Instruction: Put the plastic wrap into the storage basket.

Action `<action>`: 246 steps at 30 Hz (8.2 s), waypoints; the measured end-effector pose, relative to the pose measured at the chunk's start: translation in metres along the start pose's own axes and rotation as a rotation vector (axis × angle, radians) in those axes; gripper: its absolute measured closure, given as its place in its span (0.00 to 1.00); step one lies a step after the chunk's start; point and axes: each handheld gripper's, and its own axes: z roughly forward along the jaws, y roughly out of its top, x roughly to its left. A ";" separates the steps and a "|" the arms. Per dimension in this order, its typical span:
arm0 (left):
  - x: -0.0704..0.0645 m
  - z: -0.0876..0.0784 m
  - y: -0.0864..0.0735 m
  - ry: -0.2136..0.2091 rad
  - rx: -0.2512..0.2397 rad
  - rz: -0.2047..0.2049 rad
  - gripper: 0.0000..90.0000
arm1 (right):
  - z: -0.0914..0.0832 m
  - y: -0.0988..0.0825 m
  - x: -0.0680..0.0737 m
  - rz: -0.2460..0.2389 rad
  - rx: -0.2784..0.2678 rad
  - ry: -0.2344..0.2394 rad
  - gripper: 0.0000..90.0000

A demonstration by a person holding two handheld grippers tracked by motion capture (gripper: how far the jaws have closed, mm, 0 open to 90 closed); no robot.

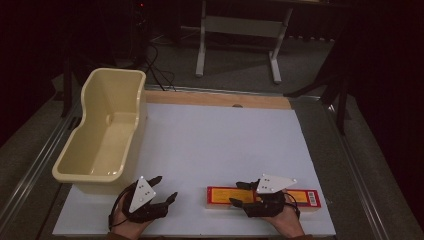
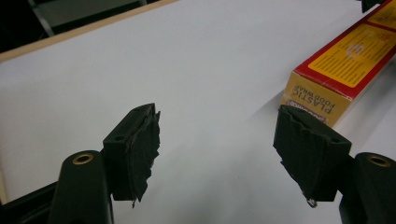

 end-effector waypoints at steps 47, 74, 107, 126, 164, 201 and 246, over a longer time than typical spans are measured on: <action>0.007 0.000 -0.002 0.011 -0.015 -0.059 0.34 | 0.066 0.000 0.033 -0.183 0.297 0.014 1.00; 0.007 0.000 -0.002 0.009 -0.012 -0.061 0.35 | 0.060 0.029 -0.017 -0.037 0.193 -0.051 0.89; 0.006 0.003 -0.002 0.006 0.002 -0.066 0.34 | -0.023 0.005 -0.074 -0.050 0.544 -0.063 0.26; 0.007 0.002 -0.002 0.009 -0.003 -0.064 0.34 | 0.045 0.021 -0.077 -0.101 0.907 -0.014 0.33; 0.007 0.002 -0.002 0.017 -0.003 -0.068 0.34 | 0.044 0.028 -0.079 0.329 0.932 0.019 0.45; 0.007 0.003 -0.002 0.007 -0.001 -0.068 0.33 | 0.034 0.082 -0.080 0.630 0.439 0.151 0.46; 0.006 0.003 -0.001 0.023 0.002 -0.061 0.29 | 0.079 0.180 -0.082 0.714 0.265 0.258 0.46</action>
